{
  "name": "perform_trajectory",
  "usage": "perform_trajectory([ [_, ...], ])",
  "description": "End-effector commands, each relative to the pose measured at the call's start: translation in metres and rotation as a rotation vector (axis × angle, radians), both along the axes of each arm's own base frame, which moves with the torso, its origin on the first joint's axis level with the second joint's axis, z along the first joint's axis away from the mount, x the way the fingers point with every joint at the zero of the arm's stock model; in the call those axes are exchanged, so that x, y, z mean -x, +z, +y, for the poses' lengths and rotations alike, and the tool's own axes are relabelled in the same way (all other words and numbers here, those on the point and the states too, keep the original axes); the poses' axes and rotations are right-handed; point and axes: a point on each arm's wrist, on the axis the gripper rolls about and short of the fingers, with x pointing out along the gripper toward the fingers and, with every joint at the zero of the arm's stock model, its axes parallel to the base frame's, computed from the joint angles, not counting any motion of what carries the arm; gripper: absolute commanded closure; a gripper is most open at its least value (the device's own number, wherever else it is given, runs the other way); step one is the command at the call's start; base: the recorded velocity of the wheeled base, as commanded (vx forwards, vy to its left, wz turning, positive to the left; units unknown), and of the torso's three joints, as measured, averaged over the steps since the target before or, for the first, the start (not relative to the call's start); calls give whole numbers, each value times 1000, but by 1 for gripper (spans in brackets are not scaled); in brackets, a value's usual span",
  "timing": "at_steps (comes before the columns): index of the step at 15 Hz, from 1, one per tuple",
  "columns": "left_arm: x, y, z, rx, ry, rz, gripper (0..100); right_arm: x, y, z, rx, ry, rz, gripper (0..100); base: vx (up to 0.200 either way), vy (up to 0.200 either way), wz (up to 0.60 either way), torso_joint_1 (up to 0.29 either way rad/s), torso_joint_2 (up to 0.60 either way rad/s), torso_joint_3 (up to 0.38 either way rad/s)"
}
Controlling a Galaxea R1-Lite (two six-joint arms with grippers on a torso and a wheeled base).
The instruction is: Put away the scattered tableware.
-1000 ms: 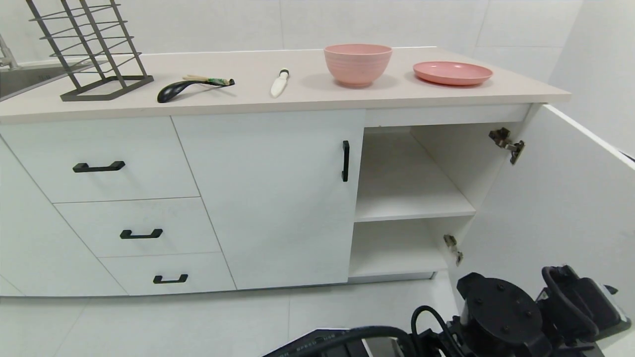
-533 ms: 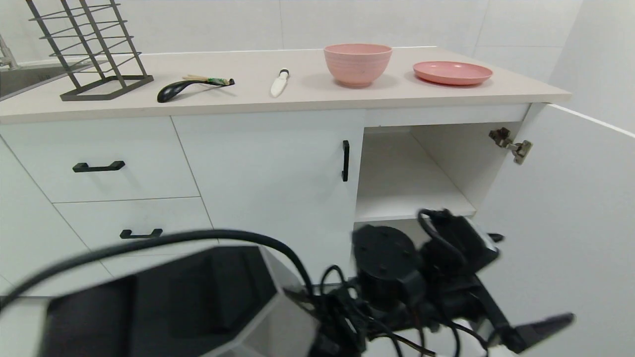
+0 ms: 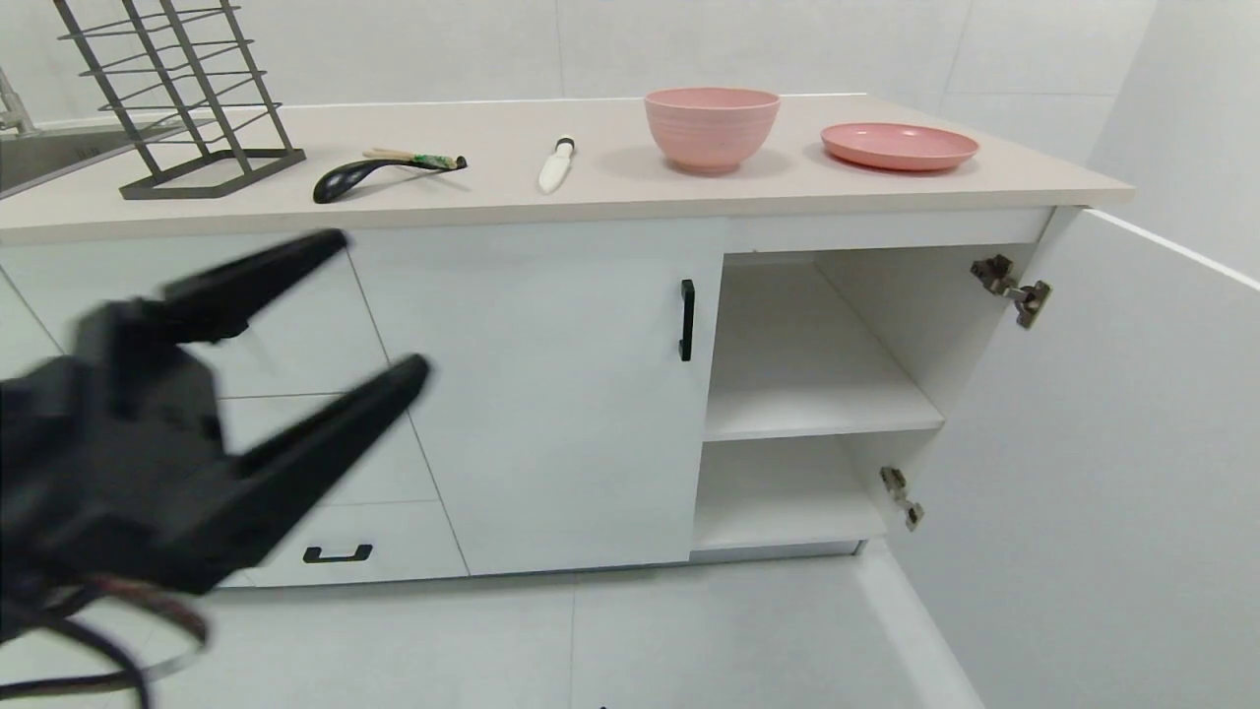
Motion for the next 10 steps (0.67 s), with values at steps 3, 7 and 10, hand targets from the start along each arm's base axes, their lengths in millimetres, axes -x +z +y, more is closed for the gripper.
perform_trajectory([
  [3,169,-56,80,59,473,-148,0,61,-41,5,3,-28,-19,0,0,0,0,0,0,0],
  [7,152,-93,77,38,578,18,0,70,-72,3,12,59,130,0,0,0,0,0,0,0],
  [10,140,-152,76,-30,610,299,0,70,-89,0,-55,-62,231,0,0,0,0,0,0,0],
])
